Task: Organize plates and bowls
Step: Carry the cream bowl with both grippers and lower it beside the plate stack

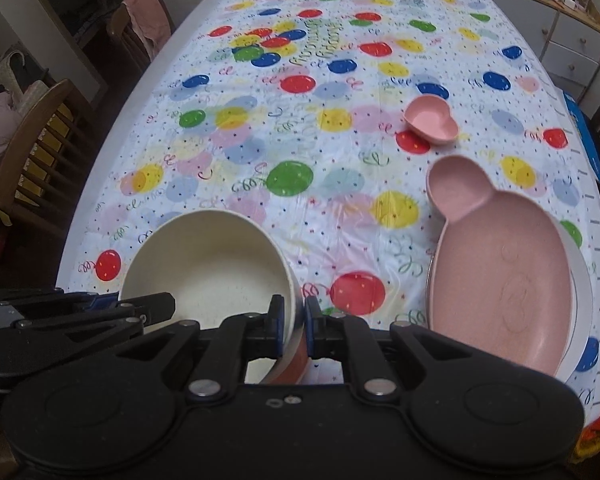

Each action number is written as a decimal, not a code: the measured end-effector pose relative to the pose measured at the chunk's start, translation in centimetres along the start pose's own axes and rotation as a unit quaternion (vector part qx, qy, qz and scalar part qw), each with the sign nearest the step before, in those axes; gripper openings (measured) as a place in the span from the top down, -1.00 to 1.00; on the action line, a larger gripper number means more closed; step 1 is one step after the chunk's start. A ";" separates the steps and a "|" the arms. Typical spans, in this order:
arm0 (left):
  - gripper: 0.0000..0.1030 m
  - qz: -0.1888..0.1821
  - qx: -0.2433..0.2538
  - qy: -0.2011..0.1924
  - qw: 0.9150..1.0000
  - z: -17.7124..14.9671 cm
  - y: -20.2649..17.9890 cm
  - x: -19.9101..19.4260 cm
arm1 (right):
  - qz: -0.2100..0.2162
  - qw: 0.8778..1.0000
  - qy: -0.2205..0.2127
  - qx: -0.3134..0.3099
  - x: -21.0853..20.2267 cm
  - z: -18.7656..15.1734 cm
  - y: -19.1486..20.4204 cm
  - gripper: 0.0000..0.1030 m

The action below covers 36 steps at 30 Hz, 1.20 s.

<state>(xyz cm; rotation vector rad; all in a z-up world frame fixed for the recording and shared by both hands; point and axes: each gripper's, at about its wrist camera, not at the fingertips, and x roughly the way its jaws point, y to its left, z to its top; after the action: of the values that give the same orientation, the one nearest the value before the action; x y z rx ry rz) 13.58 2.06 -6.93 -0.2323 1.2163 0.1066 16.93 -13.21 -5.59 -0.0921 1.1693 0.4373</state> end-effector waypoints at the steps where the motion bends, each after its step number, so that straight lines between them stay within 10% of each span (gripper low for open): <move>1: 0.80 0.000 0.003 0.001 1.000 -0.2 0.0 0.1 | -0.001 1.000 0.000 0.003 0.2 -0.2 0.0 0.83; 36: 0.80 -0.012 0.051 0.001 0.999 -0.6 0.3 1.0 | -0.015 0.999 0.013 0.033 2.5 -1.8 0.1 0.55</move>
<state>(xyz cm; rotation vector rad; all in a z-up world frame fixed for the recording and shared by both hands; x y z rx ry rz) 13.29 2.18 -8.13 -0.1574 1.2181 0.0236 16.08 -12.90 -8.58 -0.0582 1.2045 0.3724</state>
